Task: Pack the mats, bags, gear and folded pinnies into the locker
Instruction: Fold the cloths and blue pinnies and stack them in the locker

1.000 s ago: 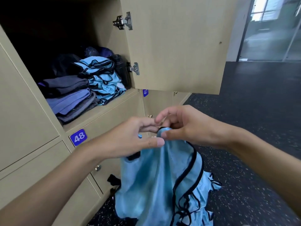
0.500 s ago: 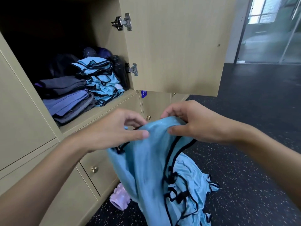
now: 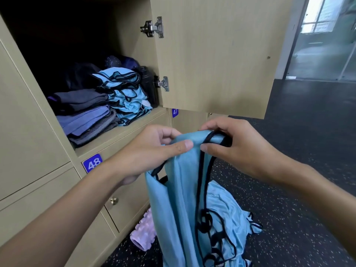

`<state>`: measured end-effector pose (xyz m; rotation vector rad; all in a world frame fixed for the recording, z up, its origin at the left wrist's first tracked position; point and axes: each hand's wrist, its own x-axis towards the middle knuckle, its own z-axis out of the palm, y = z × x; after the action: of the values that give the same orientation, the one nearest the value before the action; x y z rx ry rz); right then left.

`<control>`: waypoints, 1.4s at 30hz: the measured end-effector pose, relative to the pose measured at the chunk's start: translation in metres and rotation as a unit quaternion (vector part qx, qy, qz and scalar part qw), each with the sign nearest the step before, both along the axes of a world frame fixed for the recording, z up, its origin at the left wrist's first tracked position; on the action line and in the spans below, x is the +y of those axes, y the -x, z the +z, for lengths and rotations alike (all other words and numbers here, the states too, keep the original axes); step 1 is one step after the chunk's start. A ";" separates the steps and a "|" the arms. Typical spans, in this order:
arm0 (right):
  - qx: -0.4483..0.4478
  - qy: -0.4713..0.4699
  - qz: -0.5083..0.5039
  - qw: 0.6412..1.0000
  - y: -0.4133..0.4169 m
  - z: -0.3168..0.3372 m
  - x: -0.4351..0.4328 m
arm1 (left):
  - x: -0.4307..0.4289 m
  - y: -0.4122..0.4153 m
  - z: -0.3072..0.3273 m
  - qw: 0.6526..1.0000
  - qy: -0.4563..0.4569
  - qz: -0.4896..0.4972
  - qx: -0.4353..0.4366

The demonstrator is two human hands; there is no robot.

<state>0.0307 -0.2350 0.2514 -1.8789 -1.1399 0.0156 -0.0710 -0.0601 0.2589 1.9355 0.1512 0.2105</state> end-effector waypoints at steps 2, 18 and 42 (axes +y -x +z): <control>0.004 -0.002 0.001 1.000 0.002 0.002 0.000 | -0.004 0.000 0.002 1.000 0.029 -0.009 0.004; 0.152 -0.156 -0.037 0.975 0.004 0.000 0.005 | -0.018 -0.001 0.000 0.986 0.160 0.041 -0.026; 0.071 -0.112 -0.061 0.989 0.005 -0.003 0.008 | -0.012 -0.003 -0.001 0.975 0.103 0.106 -0.167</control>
<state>0.0260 -0.2270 0.2488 -1.7161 -0.8893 -0.0440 -0.0680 -0.0723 0.2580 1.6501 0.1487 0.6328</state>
